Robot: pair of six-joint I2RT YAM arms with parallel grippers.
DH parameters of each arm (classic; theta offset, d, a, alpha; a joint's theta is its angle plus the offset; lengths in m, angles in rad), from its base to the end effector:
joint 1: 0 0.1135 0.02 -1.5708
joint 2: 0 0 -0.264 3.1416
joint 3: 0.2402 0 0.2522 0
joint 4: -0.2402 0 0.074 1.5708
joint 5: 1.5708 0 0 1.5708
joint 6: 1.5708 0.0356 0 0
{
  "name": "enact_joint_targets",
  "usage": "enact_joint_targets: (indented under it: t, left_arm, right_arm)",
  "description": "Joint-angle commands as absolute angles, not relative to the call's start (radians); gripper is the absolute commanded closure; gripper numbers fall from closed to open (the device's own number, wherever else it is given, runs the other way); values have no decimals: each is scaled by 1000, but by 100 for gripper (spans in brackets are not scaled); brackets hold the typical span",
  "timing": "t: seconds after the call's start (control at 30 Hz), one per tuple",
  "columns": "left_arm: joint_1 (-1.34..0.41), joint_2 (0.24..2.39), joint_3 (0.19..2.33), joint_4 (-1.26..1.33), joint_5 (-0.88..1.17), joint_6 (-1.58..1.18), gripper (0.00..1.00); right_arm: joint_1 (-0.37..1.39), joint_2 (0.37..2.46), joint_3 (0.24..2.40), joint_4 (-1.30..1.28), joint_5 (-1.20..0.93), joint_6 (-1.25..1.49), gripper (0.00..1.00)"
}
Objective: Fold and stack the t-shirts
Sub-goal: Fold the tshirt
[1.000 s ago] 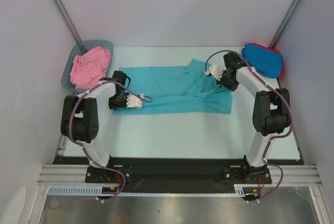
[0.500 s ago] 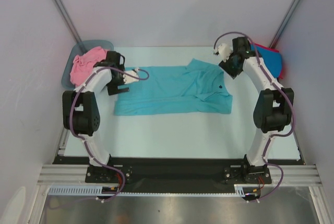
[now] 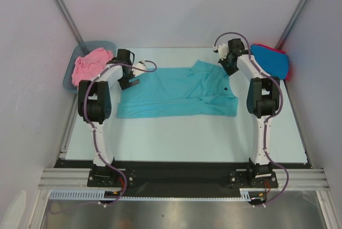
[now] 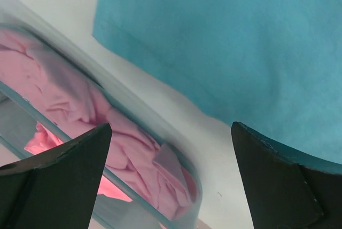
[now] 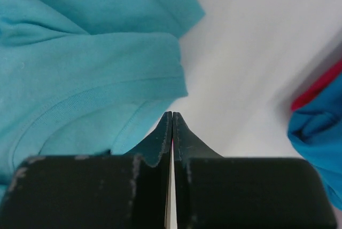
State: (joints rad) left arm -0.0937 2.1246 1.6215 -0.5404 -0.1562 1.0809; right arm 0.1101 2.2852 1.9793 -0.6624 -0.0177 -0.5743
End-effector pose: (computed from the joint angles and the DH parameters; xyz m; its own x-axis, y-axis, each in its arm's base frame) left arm 0.4558 -0.0373 0.1782 -0.3920 0.9123 -0.1182 0.7660 0.3949 0.5073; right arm 0.5036 0.0563 0.2061 -0.6225 -0.6153 -0.4837 -0.5455 0.7843 -0.2956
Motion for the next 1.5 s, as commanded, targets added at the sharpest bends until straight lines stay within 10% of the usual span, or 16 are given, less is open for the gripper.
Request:
enact_joint_targets:
  t: [0.0, 1.47]
  left_arm:
    - [-110, 2144, 1721, -488, -169, 1032, 0]
    - [-186, 2414, 1770, -74, -459, 1298, 0]
  right_arm:
    - [120, 2307, 2063, -655, -44, -537, 100]
    - [75, 2496, 2102, -512, 118, -810, 100]
